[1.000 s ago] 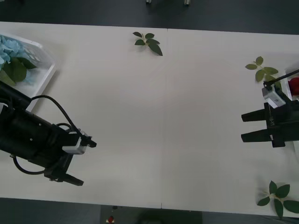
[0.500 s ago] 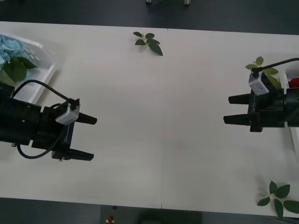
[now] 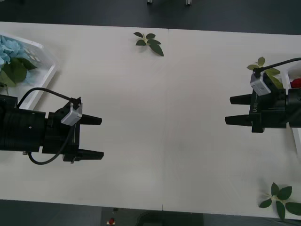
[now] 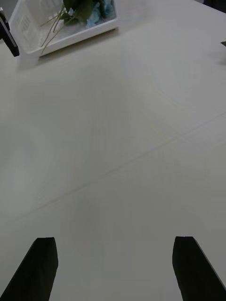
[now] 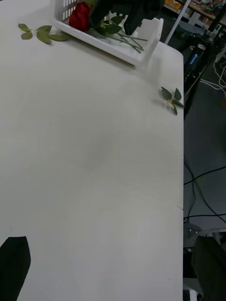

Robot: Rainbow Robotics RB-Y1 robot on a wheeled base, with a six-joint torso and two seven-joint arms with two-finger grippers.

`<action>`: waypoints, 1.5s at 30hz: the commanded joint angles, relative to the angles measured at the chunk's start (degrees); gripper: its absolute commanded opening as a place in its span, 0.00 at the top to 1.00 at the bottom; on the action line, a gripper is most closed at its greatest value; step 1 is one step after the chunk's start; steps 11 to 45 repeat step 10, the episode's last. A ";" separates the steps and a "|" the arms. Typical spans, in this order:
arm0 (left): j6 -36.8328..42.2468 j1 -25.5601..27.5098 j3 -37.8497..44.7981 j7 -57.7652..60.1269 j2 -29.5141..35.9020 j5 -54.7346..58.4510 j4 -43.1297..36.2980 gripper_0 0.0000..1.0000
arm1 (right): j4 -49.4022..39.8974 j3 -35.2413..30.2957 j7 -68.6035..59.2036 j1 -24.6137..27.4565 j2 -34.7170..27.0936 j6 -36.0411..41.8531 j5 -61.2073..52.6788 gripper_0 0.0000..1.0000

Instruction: Put the red flowers into the right box and the blue flowers into the left box

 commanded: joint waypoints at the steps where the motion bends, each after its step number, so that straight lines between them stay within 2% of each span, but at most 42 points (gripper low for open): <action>1: -0.32 0.22 0.00 1.95 0.52 0.24 -0.77 0.00 | -0.16 -0.49 -0.26 -1.68 -0.12 0.55 -0.61 0.29; 45: -0.32 0.22 0.00 1.95 0.52 0.24 -0.77 0.00 | -0.16 -0.49 -0.26 -1.68 -0.12 0.55 -0.61 0.29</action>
